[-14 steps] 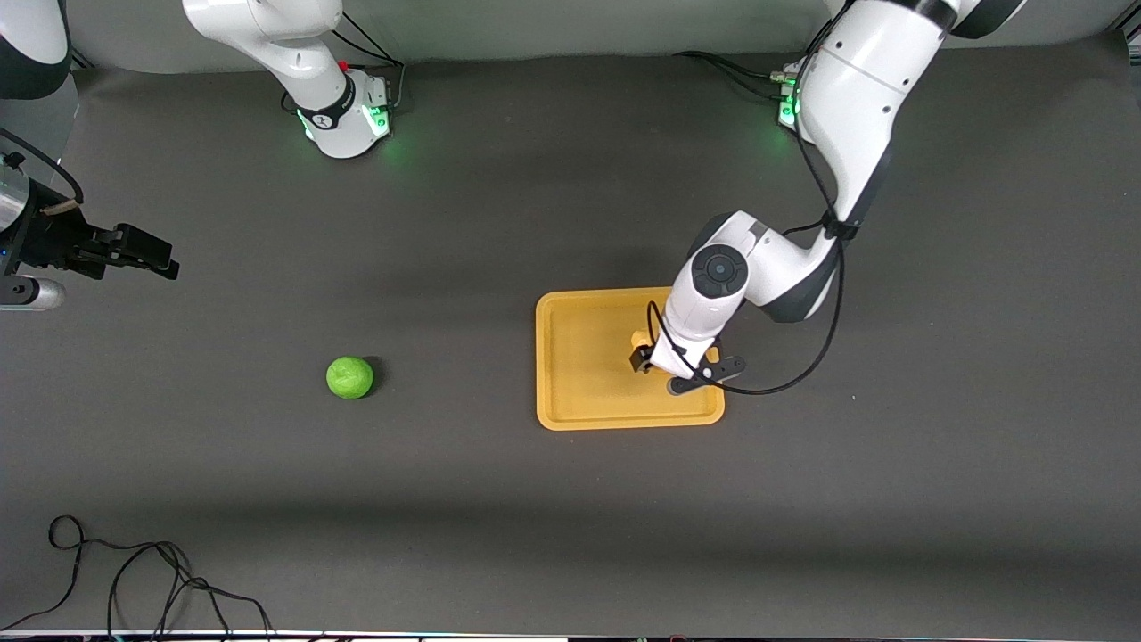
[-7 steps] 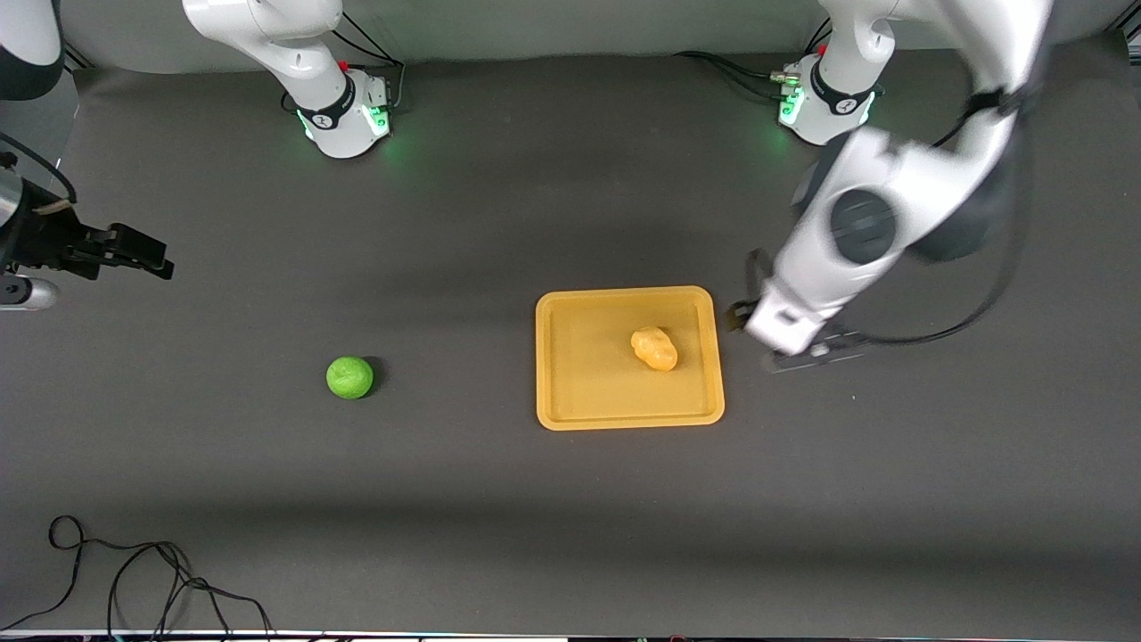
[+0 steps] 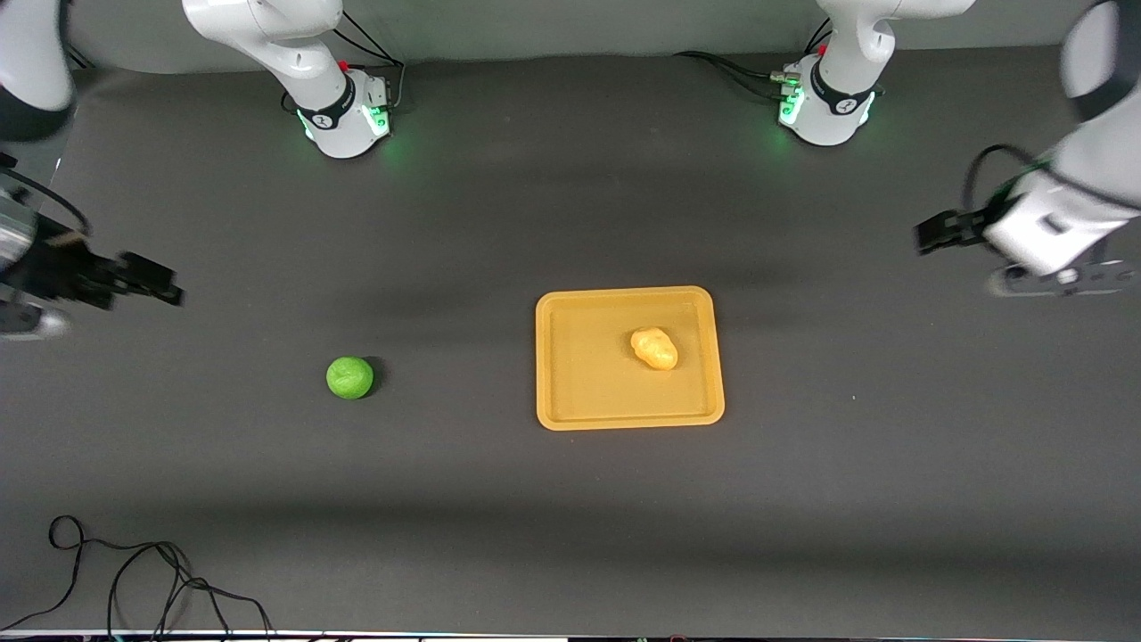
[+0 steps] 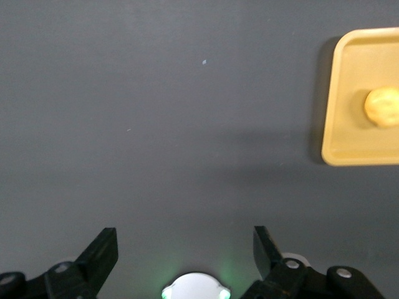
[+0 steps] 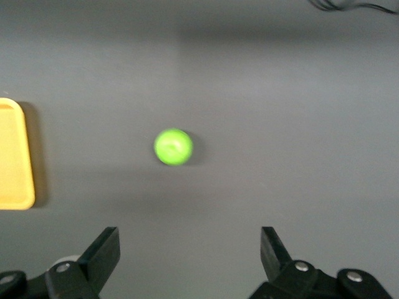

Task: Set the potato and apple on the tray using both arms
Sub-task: 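Lower the right gripper onto the green apple and close it, then carry the apple with the right gripper over the tray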

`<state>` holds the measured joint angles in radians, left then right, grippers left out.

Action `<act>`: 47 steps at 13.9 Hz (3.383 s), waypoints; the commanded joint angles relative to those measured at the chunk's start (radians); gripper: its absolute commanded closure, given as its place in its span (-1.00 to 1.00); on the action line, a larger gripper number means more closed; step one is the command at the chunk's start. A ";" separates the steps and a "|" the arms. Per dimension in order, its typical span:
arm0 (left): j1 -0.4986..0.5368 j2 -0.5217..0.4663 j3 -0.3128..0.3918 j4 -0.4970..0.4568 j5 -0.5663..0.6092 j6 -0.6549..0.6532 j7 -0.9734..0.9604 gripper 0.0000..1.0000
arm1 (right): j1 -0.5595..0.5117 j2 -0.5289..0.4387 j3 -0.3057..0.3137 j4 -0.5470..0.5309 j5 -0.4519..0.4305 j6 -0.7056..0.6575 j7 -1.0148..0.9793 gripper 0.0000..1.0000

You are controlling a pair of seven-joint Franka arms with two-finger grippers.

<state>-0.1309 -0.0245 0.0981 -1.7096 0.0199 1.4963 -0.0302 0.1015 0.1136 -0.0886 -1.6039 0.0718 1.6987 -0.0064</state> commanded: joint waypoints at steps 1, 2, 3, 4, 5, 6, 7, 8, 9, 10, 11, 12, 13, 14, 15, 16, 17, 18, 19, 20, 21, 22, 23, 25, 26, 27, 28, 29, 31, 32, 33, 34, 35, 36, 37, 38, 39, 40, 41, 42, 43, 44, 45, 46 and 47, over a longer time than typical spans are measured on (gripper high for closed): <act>-0.065 -0.006 0.124 0.063 -0.009 -0.085 0.116 -0.94 | 0.087 0.096 -0.002 -0.002 0.013 0.090 0.123 -1.00; -0.064 -0.005 0.136 0.073 -0.009 -0.100 0.130 -0.94 | 0.107 0.116 -0.002 -0.042 0.013 0.154 0.141 -1.00; -0.064 -0.005 0.143 0.080 -0.009 -0.110 0.131 -0.94 | 0.118 0.132 -0.002 -0.118 0.013 0.252 0.152 -1.00; -0.064 -0.006 0.143 0.090 -0.009 -0.123 0.131 -0.94 | 0.122 0.145 -0.002 -0.190 0.013 0.356 0.170 -1.00; -0.064 -0.005 0.143 0.109 -0.009 -0.137 0.124 -0.94 | 0.136 0.159 -0.002 -0.246 0.013 0.428 0.187 -1.00; -0.065 -0.003 0.143 0.126 -0.011 -0.140 0.122 -0.94 | 0.142 0.184 -0.005 -0.273 0.013 0.477 0.189 -1.00; -0.064 0.000 0.143 0.142 -0.011 -0.146 0.125 -0.94 | 0.142 0.208 -0.008 -0.289 0.011 0.507 0.189 -1.00; -0.062 0.003 0.143 0.148 -0.011 -0.153 0.128 -0.94 | 0.141 0.236 -0.011 -0.300 0.013 0.534 0.189 -1.00; -0.059 0.005 0.141 0.148 -0.011 -0.154 0.130 -0.94 | 0.141 0.257 -0.011 -0.310 0.013 0.556 0.190 -1.00; -0.059 0.003 0.141 0.148 -0.011 -0.154 0.127 -0.94 | 0.139 0.277 -0.011 -0.320 0.013 0.574 0.192 -1.00; -0.056 0.006 0.141 0.148 -0.011 -0.153 0.131 -0.94 | 0.138 0.294 -0.013 -0.332 0.013 0.597 0.197 -1.00; -0.056 0.006 0.141 0.148 -0.011 -0.153 0.130 -0.94 | 0.138 0.305 -0.013 -0.347 0.013 0.616 0.201 -1.00; -0.056 0.008 0.141 0.148 -0.009 -0.151 0.131 -0.94 | 0.139 0.307 -0.013 -0.369 0.013 0.633 0.204 -1.00; -0.056 0.008 0.141 0.148 -0.009 -0.150 0.131 -0.94 | 0.138 0.307 -0.013 -0.390 0.013 0.645 0.204 -1.00; -0.056 0.008 0.141 0.148 -0.009 -0.146 0.131 -0.94 | 0.139 0.311 -0.013 -0.410 0.013 0.669 0.204 -1.00; -0.056 0.008 0.141 0.148 -0.011 -0.145 0.131 -0.94 | 0.139 0.326 -0.013 -0.422 0.013 0.700 0.204 -1.00; -0.058 0.008 0.140 0.148 -0.011 -0.143 0.131 -0.94 | 0.139 0.342 -0.013 -0.423 0.013 0.725 0.204 -1.00; -0.058 0.008 0.140 0.148 -0.011 -0.143 0.131 -0.94 | 0.139 0.346 -0.013 -0.424 0.011 0.743 0.203 -1.00; -0.058 0.008 0.140 0.148 -0.011 -0.143 0.131 -0.94 | 0.139 0.347 -0.013 -0.423 0.011 0.745 0.203 -1.00; -0.058 0.008 0.140 0.148 -0.011 -0.143 0.131 -0.94 | 0.139 0.348 -0.013 -0.423 0.013 0.749 0.203 -1.00; -0.058 0.008 0.140 0.148 -0.011 -0.143 0.131 -0.94 | 0.141 0.351 -0.013 -0.423 0.011 0.766 0.204 -1.00; -0.058 0.008 0.140 0.148 -0.011 -0.142 0.131 -0.94 | 0.142 0.359 -0.013 -0.424 0.011 0.772 0.204 -1.00; -0.056 0.008 0.140 0.146 -0.011 -0.142 0.131 -0.94 | 0.141 0.362 -0.013 -0.424 0.011 0.773 0.204 -1.00; -0.056 0.009 0.140 0.148 -0.011 -0.139 0.131 -0.93 | 0.139 0.373 -0.013 -0.427 0.013 0.771 0.204 -1.00; -0.056 0.009 0.140 0.148 -0.011 -0.139 0.131 -0.93 | 0.139 0.380 -0.013 -0.426 0.013 0.771 0.204 -0.96; -0.056 0.009 0.140 0.148 -0.011 -0.140 0.131 -0.93 | 0.139 0.383 -0.013 -0.426 0.013 0.769 0.207 -0.77; -0.056 0.009 0.140 0.146 -0.011 -0.140 0.131 -0.93 | 0.139 0.383 -0.013 -0.426 0.014 0.768 0.207 -0.42; -0.056 0.009 0.140 0.146 -0.011 -0.140 0.131 -0.93 | 0.139 0.382 -0.013 -0.426 0.014 0.765 0.209 -0.06; -0.056 0.009 0.140 0.146 -0.011 -0.142 0.131 -0.94 | 0.139 0.360 -0.013 -0.423 0.014 0.754 0.210 0.29; -0.056 0.009 0.140 0.146 -0.011 -0.142 0.131 -0.93 | 0.141 0.338 -0.013 -0.413 0.014 0.721 0.209 0.30; -0.056 0.009 0.140 0.146 -0.011 -0.142 0.131 -0.93 | 0.141 0.312 -0.013 -0.389 0.013 0.676 0.207 0.30; -0.056 0.009 0.140 0.146 -0.011 -0.140 0.131 -0.93 | 0.141 0.273 -0.013 -0.372 0.013 0.624 0.204 0.30; -0.056 0.009 0.140 0.146 -0.011 -0.140 0.131 -0.93 | 0.144 0.233 -0.013 -0.354 0.011 0.581 0.204 0.30; -0.056 0.009 0.140 0.146 -0.011 -0.140 0.131 -0.93 | 0.147 0.192 -0.013 -0.338 0.011 0.531 0.206 0.30; -0.056 0.009 0.140 0.146 -0.011 -0.140 0.131 -0.93 | 0.156 0.160 -0.013 -0.314 0.010 0.479 0.207 0.30; -0.056 0.009 0.140 0.146 -0.011 -0.140 0.131 -0.94 | 0.165 0.144 -0.013 -0.279 0.005 0.429 0.209 0.30; -0.058 0.009 0.140 0.146 -0.011 -0.140 0.131 -0.93 | 0.173 0.143 -0.010 -0.237 0.003 0.382 0.236 0.30; -0.056 0.009 0.140 0.146 -0.011 -0.140 0.131 -0.93 | 0.203 0.146 -0.008 -0.197 0.002 0.346 0.271 0.30; -0.056 0.009 0.140 0.146 -0.011 -0.140 0.131 -0.93 | 0.246 0.147 -0.008 -0.174 0.002 0.334 0.304 0.30; -0.058 0.009 0.140 0.146 -0.011 -0.140 0.131 -0.93 | 0.292 0.153 -0.008 -0.151 0.000 0.332 0.348 0.30; -0.058 0.009 0.140 0.146 -0.011 -0.140 0.131 -0.93 | 0.349 0.162 -0.008 -0.128 -0.007 0.334 0.408 0.30; -0.058 0.009 0.140 0.146 -0.011 -0.139 0.131 -0.93 | 0.415 0.191 -0.008 -0.098 -0.016 0.332 0.474 0.30; -0.056 0.009 0.140 0.146 -0.011 -0.139 0.131 -0.93 | 0.469 0.216 -0.007 -0.075 -0.017 0.334 0.540 0.30; -0.056 0.009 0.140 0.146 -0.011 -0.139 0.131 -0.93 | 0.524 0.247 -0.007 -0.045 -0.017 0.334 0.613 0.30; -0.056 0.009 0.140 0.146 -0.011 -0.139 0.131 -0.93 | 0.568 0.282 -0.005 -0.010 -0.015 0.334 0.673 0.30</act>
<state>-0.1778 -0.0246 0.2271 -1.5866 0.0164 1.3680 0.0905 0.5907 0.3000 -0.0830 -1.7209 0.0712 2.0519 0.5490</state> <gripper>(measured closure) 0.031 0.211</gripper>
